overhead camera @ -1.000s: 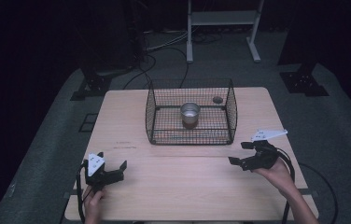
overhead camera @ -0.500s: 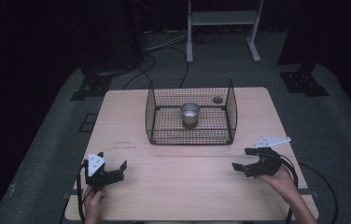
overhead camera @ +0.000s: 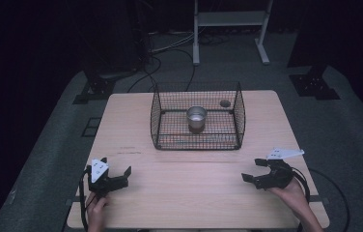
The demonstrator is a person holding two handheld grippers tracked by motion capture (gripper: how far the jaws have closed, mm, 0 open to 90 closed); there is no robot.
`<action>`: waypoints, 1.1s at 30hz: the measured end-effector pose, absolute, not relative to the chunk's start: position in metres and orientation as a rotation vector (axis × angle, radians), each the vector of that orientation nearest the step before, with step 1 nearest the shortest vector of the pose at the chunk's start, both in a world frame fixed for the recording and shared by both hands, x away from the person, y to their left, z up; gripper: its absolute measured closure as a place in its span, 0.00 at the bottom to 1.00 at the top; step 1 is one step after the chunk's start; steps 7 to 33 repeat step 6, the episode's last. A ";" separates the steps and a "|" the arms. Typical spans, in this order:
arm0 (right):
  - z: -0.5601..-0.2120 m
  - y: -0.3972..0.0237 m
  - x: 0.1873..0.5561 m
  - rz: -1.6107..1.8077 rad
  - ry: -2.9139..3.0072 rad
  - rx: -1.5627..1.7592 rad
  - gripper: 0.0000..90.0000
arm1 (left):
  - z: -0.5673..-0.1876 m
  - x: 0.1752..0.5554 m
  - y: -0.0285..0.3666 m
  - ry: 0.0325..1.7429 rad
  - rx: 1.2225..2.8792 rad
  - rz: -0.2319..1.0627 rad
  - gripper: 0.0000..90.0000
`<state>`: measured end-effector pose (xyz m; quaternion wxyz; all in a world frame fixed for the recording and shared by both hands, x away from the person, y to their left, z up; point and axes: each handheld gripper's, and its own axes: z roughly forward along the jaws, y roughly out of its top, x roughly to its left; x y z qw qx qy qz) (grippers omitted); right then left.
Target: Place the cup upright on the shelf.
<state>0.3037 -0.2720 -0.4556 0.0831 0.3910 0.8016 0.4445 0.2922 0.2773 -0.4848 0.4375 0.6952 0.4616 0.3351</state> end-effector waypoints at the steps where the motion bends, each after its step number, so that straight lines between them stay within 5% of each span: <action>1: -0.457 -0.272 0.302 1.323 2.390 1.167 0.12 | -0.485 0.292 0.277 1.149 1.728 0.833 0.00; 33: -0.466 -0.274 0.291 1.422 2.337 1.195 0.12 | -0.485 0.292 0.277 1.146 1.730 0.835 0.00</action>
